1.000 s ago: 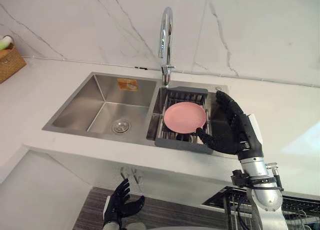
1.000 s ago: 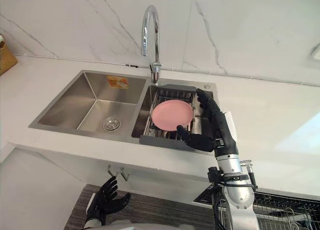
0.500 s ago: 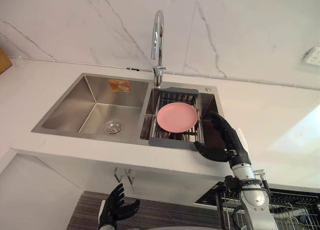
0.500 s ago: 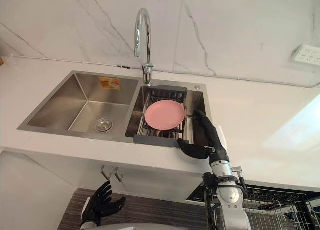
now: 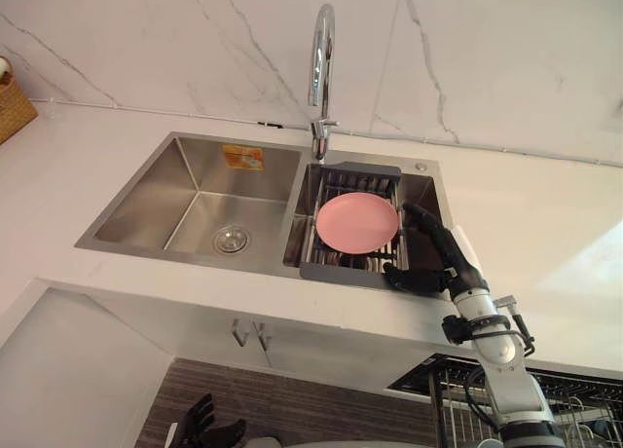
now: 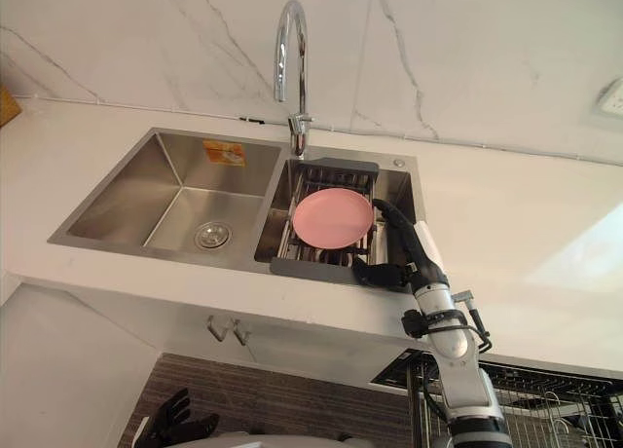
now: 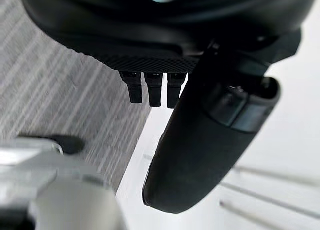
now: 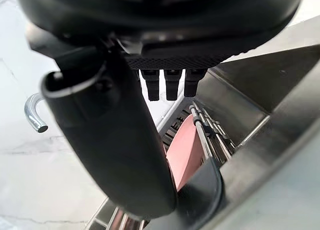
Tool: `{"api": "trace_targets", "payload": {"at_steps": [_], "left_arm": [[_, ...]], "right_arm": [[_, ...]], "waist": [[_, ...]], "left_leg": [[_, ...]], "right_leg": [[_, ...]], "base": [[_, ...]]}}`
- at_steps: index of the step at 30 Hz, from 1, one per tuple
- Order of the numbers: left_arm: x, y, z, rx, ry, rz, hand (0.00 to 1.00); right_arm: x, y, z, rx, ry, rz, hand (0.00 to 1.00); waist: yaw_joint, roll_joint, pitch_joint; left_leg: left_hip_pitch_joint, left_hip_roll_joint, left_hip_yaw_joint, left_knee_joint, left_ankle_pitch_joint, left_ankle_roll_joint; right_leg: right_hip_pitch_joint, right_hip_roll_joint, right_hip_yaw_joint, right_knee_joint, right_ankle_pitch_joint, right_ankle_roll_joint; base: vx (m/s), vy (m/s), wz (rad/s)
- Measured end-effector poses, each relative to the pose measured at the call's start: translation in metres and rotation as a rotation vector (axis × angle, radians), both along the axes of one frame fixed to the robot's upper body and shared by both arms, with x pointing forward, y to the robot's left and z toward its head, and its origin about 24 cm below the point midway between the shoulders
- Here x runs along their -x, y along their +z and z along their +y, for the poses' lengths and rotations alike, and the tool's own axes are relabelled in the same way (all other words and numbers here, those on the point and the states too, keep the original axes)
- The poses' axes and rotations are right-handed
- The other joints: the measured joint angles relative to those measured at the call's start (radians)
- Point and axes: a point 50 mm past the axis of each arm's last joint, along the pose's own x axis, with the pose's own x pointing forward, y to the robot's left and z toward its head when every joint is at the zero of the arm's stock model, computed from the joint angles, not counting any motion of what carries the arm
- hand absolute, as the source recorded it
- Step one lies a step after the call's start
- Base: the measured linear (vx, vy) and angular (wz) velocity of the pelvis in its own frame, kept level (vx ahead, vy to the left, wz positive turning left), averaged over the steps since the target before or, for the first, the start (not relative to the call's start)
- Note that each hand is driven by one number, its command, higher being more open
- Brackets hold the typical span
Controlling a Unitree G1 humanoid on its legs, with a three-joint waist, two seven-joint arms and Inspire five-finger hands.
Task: Walk over to the sink, pick up the cup, carry it to the dishwasher, place the cup inside the dishwasher, then close the dishwasher door
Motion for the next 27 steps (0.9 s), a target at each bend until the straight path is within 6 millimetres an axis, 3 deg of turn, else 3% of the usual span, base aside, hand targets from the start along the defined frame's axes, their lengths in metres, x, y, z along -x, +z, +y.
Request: {"api": "trace_targets", "payload": {"at_steps": [10, 27], "left_arm": [[-0.008, 0.007, 0.013, -0.013, -0.004, -0.028, 0.90], [-0.009, 0.011, 0.018, -0.004, -0.006, -0.048, 0.90]], "right_arm": [[-0.023, 0.012, -0.008, 0.198, -0.023, -0.020, 0.90], [-0.038, 0.017, -0.014, 0.302, -0.047, 0.039, 0.90]], "waist": [[0.014, -0.002, 0.036], [0.050, -0.016, 0.050]], "left_leg": [[-0.055, 0.001, -0.024, 0.073, -0.015, 0.009], [-0.119, 0.012, -0.039, 0.198, -0.076, 0.020]], "right_leg": [[-0.005, -0.003, -0.025, -0.016, 0.019, 0.001], [-0.006, -0.001, -0.036, -0.018, 0.025, 0.009]], "base": [[-0.05, 0.002, 0.06], [-0.02, 0.006, 0.01]]}}
